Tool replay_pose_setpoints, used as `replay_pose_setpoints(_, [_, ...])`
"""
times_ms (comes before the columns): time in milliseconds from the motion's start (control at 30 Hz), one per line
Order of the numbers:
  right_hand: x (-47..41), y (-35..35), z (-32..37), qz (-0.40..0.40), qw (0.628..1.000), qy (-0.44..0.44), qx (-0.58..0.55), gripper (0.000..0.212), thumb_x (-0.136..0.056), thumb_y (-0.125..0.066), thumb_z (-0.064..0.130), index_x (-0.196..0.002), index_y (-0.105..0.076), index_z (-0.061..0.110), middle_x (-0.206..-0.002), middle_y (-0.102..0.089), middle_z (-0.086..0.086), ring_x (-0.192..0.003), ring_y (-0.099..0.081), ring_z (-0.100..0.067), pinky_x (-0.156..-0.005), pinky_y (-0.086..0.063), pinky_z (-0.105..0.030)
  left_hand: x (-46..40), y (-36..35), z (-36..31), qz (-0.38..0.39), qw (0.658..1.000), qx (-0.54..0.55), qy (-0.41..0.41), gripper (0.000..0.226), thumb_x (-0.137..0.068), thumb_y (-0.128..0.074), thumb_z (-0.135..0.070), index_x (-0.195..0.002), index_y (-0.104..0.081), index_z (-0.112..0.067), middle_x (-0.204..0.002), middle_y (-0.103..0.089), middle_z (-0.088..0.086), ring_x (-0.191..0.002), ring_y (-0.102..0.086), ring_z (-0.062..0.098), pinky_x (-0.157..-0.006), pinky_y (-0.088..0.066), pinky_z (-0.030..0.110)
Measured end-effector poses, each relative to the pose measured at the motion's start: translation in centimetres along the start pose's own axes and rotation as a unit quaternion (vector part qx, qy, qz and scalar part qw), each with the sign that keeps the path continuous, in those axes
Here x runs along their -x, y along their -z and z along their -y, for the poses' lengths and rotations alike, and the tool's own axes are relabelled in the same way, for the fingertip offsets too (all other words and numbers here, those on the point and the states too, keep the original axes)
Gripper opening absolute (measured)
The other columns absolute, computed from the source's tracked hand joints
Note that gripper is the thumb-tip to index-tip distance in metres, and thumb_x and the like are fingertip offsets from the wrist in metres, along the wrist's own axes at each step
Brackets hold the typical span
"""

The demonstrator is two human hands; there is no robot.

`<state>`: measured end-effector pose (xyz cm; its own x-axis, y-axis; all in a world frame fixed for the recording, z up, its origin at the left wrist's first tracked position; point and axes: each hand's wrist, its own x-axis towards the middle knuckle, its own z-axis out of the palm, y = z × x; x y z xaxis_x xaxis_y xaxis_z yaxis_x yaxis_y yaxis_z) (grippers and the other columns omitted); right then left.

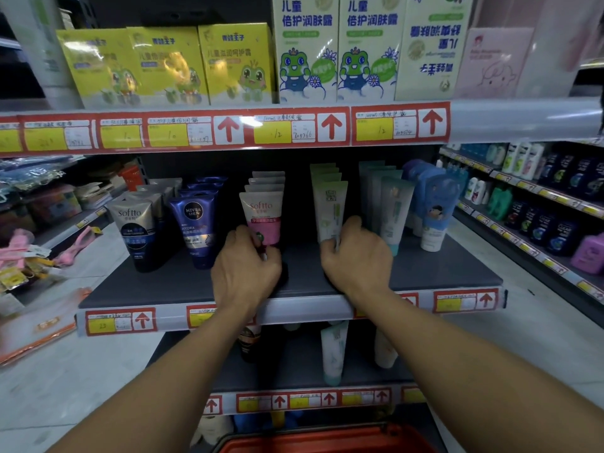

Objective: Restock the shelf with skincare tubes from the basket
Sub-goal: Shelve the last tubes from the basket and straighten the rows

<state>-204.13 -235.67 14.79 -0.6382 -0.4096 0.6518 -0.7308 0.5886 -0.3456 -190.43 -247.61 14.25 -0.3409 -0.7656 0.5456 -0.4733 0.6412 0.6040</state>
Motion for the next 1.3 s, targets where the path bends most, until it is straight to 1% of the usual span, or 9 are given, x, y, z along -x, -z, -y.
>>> replay_pose_setpoints(333, [0.2, 3.3, -4.5, 0.023, 0.999, -0.011, 0.046, 0.024, -0.088, -0.053, 0.037, -0.077, -0.054, 0.015, -0.072, -0.064, -0.007, -0.066, -0.062, -0.031, -0.051, -0.032, -0.03, 2.1, -0.3, -4.3, 0.068, 0.995, 0.015, -0.075, 0.012, -0.084, -0.066, -0.025, -0.092, -0.058, -0.024, -0.095, -0.063, -0.005, -0.083, -0.06, 0.024, -0.07, -0.052, 0.038])
replay_pose_setpoints(533, [-0.2, 6.2, -9.9, 0.011, 0.996, -0.054, 0.073, 0.026, -0.088, -0.055, 0.039, -0.076, -0.055, 0.016, -0.064, -0.05, -0.003, -0.063, -0.059, -0.032, -0.053, -0.037, -0.031, 4.4, -3.1, -10.7, 0.105, 0.987, 0.06, -0.106, 0.01, -0.081, -0.064, -0.027, -0.089, -0.057, -0.026, -0.091, -0.062, -0.007, -0.08, -0.06, 0.019, -0.067, -0.052, 0.035])
replay_pose_setpoints(700, [-0.7, 7.6, -14.1, 0.015, 0.994, -0.093, 0.049, 0.027, -0.09, -0.055, 0.039, -0.081, -0.055, 0.014, -0.069, -0.054, -0.005, -0.066, -0.057, -0.032, -0.055, -0.034, -0.032, 5.3, -5.8, -14.1, 0.142, 0.983, 0.065, -0.095, 0.013, -0.082, -0.065, -0.03, -0.092, -0.056, -0.027, -0.093, -0.061, -0.007, -0.082, -0.06, 0.018, -0.067, -0.049, 0.033])
replay_pose_setpoints(800, [-1.3, 7.7, -15.8, 0.031, 0.993, -0.112, 0.035, 0.029, -0.09, -0.055, 0.042, -0.094, -0.058, 0.014, -0.083, -0.064, -0.011, -0.078, -0.064, -0.037, -0.058, -0.037, -0.033, 5.4, -7.5, -15.2, 0.155, 0.983, 0.077, -0.06, 0.019, -0.084, -0.068, -0.028, -0.097, -0.055, -0.024, -0.098, -0.06, -0.004, -0.085, -0.06, 0.018, -0.065, -0.044, 0.03])
replay_pose_setpoints(900, [-2.2, 7.2, -16.5, 0.038, 0.989, -0.14, 0.015, 0.036, -0.086, -0.058, 0.047, -0.098, -0.047, 0.015, -0.089, -0.065, -0.01, -0.082, -0.065, -0.036, -0.059, -0.037, -0.034, 5.3, -9.3, -16.3, 0.152, 0.984, 0.088, -0.022, 0.036, -0.084, -0.075, -0.027, -0.108, -0.05, -0.019, -0.111, -0.055, 0.003, -0.099, -0.06, 0.024, -0.074, -0.047, 0.032])
replay_pose_setpoints(967, [-2.8, 6.7, -16.6, 0.04, 0.987, -0.156, 0.002, 0.045, -0.083, -0.06, 0.05, -0.102, -0.04, 0.015, -0.089, -0.062, -0.008, -0.082, -0.065, -0.035, -0.059, -0.037, -0.034, 4.8, -10.4, -17.2, 0.158, 0.986, 0.056, 0.004, 0.061, -0.083, -0.078, -0.034, -0.127, -0.044, -0.011, -0.128, -0.049, 0.01, -0.115, -0.057, 0.032, -0.088, -0.051, 0.038])
replay_pose_setpoints(1067, [-3.1, 5.8, -16.9, 0.085, 0.983, -0.161, -0.003, 0.058, -0.081, -0.062, 0.055, -0.113, -0.04, 0.012, -0.102, -0.066, -0.013, -0.09, -0.066, -0.036, -0.063, -0.042, -0.036, 4.0, -11.8, -17.9, 0.177, 0.982, 0.023, 0.061, 0.098, -0.08, -0.082, -0.044, -0.149, -0.025, -0.004, -0.148, -0.037, 0.017, -0.13, -0.05, 0.037, -0.097, -0.048, 0.04])
replay_pose_setpoints(1200, [-3.4, 5.0, -17.3, 0.124, 0.98, -0.152, 0.037, 0.073, -0.081, -0.063, 0.069, -0.121, -0.043, 0.01, -0.113, -0.066, -0.016, -0.101, -0.066, -0.035, -0.071, -0.047, -0.037, 4.0, -13.3, -17.2, 0.166, 0.984, 0.028, 0.061, 0.089, -0.08, -0.082, -0.046, -0.143, -0.034, -0.006, -0.143, -0.046, 0.017, -0.127, -0.054, 0.037, -0.096, -0.048, 0.039])
replay_pose_setpoints(1300, [-3.5, 4.6, -17.5, 0.128, 0.979, -0.148, 0.057, 0.071, -0.083, -0.062, 0.071, -0.116, -0.047, 0.011, -0.112, -0.066, -0.014, -0.099, -0.066, -0.032, -0.07, -0.045, -0.036, 3.9, -13.5, -17.0, 0.181, 0.982, 0.041, 0.046, 0.074, -0.082, -0.08, -0.043, -0.136, -0.043, -0.01, -0.135, -0.057, 0.012, -0.121, -0.06, 0.032, -0.088, -0.048, 0.035])
